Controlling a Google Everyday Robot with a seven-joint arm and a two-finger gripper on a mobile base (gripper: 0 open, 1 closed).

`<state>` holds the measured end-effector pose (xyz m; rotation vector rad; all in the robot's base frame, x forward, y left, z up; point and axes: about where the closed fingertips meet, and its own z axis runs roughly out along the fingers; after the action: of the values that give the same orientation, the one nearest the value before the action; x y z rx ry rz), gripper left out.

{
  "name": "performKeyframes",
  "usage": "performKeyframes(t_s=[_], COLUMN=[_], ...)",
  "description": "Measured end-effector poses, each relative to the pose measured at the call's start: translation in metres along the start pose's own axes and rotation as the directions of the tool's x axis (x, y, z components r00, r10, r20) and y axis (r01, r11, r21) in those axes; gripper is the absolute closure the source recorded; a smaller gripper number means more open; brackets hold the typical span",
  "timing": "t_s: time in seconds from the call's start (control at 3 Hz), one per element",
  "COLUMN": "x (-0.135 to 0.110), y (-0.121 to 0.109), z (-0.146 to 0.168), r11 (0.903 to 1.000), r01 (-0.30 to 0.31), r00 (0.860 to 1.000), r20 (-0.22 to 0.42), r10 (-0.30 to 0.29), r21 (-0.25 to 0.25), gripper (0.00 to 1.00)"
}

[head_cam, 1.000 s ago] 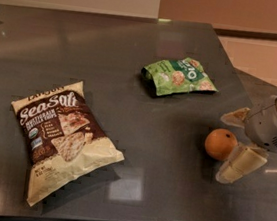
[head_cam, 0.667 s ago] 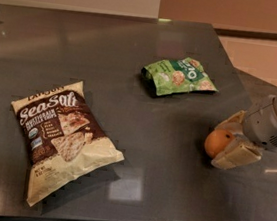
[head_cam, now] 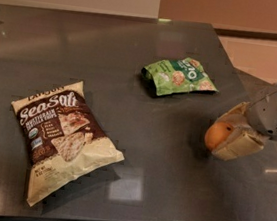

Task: Pick orange

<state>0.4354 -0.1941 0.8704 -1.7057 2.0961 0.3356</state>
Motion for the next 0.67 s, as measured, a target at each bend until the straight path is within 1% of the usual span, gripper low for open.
performKeyframes(t_s=[0.33, 0.67], x=[-0.021, -0.059], y=[-0.001, -0.006], z=[-0.019, -0.066], r11=[0.9995, 0.9945], r01=[0.010, 0.063], r00=[1.000, 0.997], r20=[0.025, 0.058], r10=[-0.009, -0.058], r21=[-0.031, -0.084], gripper=[1.00, 1.00])
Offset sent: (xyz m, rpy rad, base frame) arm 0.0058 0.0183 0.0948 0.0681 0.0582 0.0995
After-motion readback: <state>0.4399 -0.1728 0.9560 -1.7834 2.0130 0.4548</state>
